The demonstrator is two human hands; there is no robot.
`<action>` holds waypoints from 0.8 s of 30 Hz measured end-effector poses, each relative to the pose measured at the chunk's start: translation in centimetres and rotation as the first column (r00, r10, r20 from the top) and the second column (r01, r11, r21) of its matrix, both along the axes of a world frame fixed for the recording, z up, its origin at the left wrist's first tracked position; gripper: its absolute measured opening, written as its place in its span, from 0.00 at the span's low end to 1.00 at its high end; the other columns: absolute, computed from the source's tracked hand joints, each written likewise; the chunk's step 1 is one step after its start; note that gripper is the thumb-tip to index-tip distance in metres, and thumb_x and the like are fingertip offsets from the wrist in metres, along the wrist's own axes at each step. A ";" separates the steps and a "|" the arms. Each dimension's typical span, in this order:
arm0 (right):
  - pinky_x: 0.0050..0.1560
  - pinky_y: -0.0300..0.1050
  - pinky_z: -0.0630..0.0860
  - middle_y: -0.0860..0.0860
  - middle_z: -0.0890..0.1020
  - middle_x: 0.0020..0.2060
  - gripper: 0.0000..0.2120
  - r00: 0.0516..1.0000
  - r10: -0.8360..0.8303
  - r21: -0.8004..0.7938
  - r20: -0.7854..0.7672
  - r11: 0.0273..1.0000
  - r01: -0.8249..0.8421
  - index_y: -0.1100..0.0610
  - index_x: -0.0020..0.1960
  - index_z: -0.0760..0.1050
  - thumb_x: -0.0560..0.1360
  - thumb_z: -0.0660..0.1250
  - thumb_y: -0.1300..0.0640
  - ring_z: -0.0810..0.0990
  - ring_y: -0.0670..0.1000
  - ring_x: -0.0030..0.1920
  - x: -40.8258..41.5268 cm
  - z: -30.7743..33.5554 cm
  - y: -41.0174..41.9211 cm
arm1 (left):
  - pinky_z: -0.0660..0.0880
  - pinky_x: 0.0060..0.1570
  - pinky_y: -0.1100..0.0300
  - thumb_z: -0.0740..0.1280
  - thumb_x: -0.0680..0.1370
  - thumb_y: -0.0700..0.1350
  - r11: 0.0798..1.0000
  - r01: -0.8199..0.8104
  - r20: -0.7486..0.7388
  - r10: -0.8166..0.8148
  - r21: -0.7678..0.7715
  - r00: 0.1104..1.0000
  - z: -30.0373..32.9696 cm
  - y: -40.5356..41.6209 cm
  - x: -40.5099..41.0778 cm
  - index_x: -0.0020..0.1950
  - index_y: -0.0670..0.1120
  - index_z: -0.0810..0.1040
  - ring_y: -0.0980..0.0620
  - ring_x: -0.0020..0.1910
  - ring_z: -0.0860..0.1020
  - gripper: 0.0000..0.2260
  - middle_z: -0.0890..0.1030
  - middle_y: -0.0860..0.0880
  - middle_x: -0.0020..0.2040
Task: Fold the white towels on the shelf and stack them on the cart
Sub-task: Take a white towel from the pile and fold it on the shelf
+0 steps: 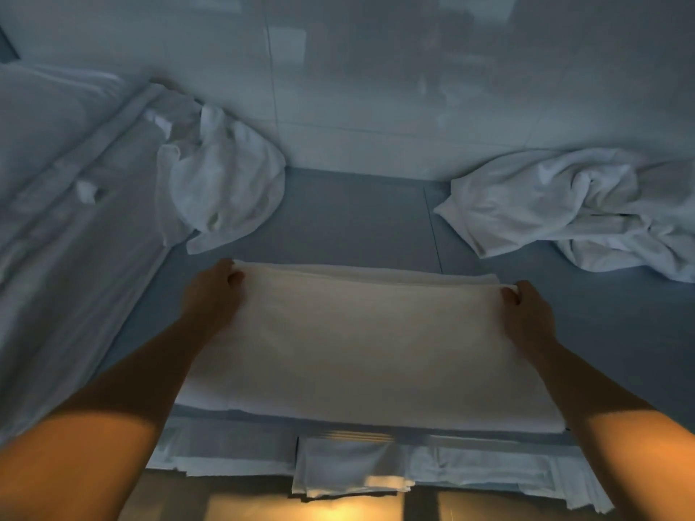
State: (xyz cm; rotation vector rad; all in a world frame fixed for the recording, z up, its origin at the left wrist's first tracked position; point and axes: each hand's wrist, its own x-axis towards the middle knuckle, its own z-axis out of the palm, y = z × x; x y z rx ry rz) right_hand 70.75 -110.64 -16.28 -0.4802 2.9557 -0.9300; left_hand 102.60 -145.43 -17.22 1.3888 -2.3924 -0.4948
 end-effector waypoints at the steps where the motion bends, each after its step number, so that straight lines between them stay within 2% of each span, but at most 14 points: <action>1: 0.46 0.53 0.68 0.66 0.78 0.47 0.11 1.000 -0.004 0.021 -0.020 1.000 0.005 0.64 0.51 0.69 0.81 0.57 0.55 0.76 0.66 0.50 -0.2 -0.1 -0.3 | 0.72 0.51 0.47 0.60 0.80 0.47 1.000 -0.001 0.013 0.001 -0.005 1.000 0.0 -0.3 -0.3 0.62 0.44 0.73 0.34 0.54 0.77 0.13 0.80 0.36 0.55; 4: 0.46 0.53 0.69 0.67 0.78 0.46 0.10 1.000 0.013 0.140 -0.009 0.990 -0.011 0.62 0.45 0.67 0.80 0.59 0.55 0.77 0.67 0.50 -0.6 -0.6 -1.1 | 0.72 0.52 0.49 0.60 0.80 0.48 1.000 0.027 0.113 -0.025 -0.015 0.993 -0.4 -0.3 -0.7 0.59 0.45 0.74 0.37 0.56 0.76 0.11 0.79 0.39 0.57; 6: 0.50 0.52 0.70 0.65 0.78 0.51 0.13 0.997 0.039 0.185 0.074 0.981 -0.052 0.62 0.49 0.70 0.78 0.64 0.51 0.76 0.65 0.55 -1.0 -0.1 -1.6 | 0.72 0.53 0.49 0.60 0.80 0.50 0.997 0.066 0.196 -0.060 -0.026 0.979 -0.3 -0.4 -0.7 0.56 0.45 0.74 0.38 0.56 0.77 0.11 0.79 0.40 0.56; 9: 0.57 0.51 0.70 0.59 0.78 0.55 0.23 0.973 0.169 0.258 0.159 0.944 -0.207 0.58 0.56 0.71 0.71 0.71 0.43 0.76 0.61 0.58 -1.4 1.6 -2.8 | 0.71 0.55 0.51 0.64 0.78 0.54 0.989 0.144 0.224 -0.134 -0.029 0.965 0.5 -0.9 -0.9 0.60 0.48 0.73 0.41 0.58 0.77 0.14 0.79 0.42 0.58; 11: 0.61 0.52 0.68 0.54 0.78 0.55 0.23 0.942 0.280 0.372 0.185 0.867 -0.331 0.52 0.53 0.72 0.68 0.72 0.38 0.75 0.57 0.59 -1.0 2.6 -4.3 | 0.70 0.57 0.51 0.65 0.77 0.57 0.969 0.246 0.249 -0.232 -0.024 0.940 1.0 -1.3 -1.5 0.59 0.50 0.73 0.43 0.58 0.77 0.16 0.79 0.45 0.58; 14: 0.60 0.50 0.64 0.49 0.79 0.52 0.22 0.873 0.450 0.543 0.187 0.694 -0.473 0.47 0.50 0.72 0.67 0.69 0.33 0.74 0.54 0.59 1.0 3.4 -7.9 | 0.67 0.62 0.53 0.65 0.76 0.59 0.920 0.393 0.338 -0.370 0.000 0.865 1.2 -1.2 -3.0 0.60 0.51 0.73 0.47 0.61 0.75 0.17 0.77 0.49 0.62; 16: 0.59 0.48 0.63 0.50 0.79 0.52 0.22 0.792 0.573 0.514 0.211 0.624 -0.588 0.48 0.52 0.73 0.69 0.68 0.34 0.74 0.54 0.58 3.2 3.3 -11.1 | 0.66 0.60 0.56 0.66 0.76 0.57 0.896 0.443 0.337 -0.421 0.013 0.842 1.1 -1.2 -3.7 0.60 0.50 0.74 0.48 0.62 0.74 0.17 0.77 0.49 0.62; 18: 0.58 0.47 0.65 0.52 0.78 0.55 0.23 0.691 0.687 0.439 0.226 0.561 -0.702 0.50 0.57 0.73 0.71 0.67 0.36 0.74 0.54 0.59 6.0 2.8 -14.5 | 0.67 0.54 0.57 0.66 0.77 0.55 0.883 0.469 0.306 -0.451 0.018 0.838 0.8 -1.4 -3.8 0.56 0.48 0.75 0.46 0.59 0.75 0.13 0.78 0.48 0.59; 21: 0.60 0.48 0.68 0.56 0.77 0.57 0.22 0.557 0.810 0.406 0.182 0.454 -0.793 0.54 0.61 0.73 0.74 0.67 0.41 0.71 0.56 0.60 9.7 1.8 -18.4 | 0.67 0.50 0.56 0.62 0.79 0.52 0.869 0.494 0.285 -0.475 0.004 0.833 0.5 -1.8 -3.3 0.53 0.48 0.73 0.45 0.56 0.76 0.09 0.79 0.46 0.56; 22: 0.59 0.48 0.68 0.57 0.77 0.56 0.19 0.546 0.822 0.399 0.162 0.451 -0.798 0.55 0.60 0.73 0.75 0.66 0.44 0.71 0.56 0.61 10.3 1.4 -19.2 | 0.67 0.50 0.57 0.61 0.80 0.52 0.874 0.486 0.274 -0.468 0.001 0.840 0.4 -1.9 -3.2 0.54 0.48 0.73 0.45 0.56 0.76 0.09 0.79 0.45 0.56; 24: 0.56 0.47 0.68 0.58 0.77 0.57 0.15 0.590 0.797 0.340 0.128 0.524 -0.781 0.55 0.61 0.72 0.78 0.64 0.49 0.73 0.57 0.60 10.7 1.1 -20.2 | 0.67 0.50 0.55 0.59 0.81 0.52 0.891 0.455 0.251 -0.443 0.012 0.861 0.4 -2.3 -3.3 0.56 0.47 0.72 0.42 0.55 0.76 0.10 0.79 0.42 0.56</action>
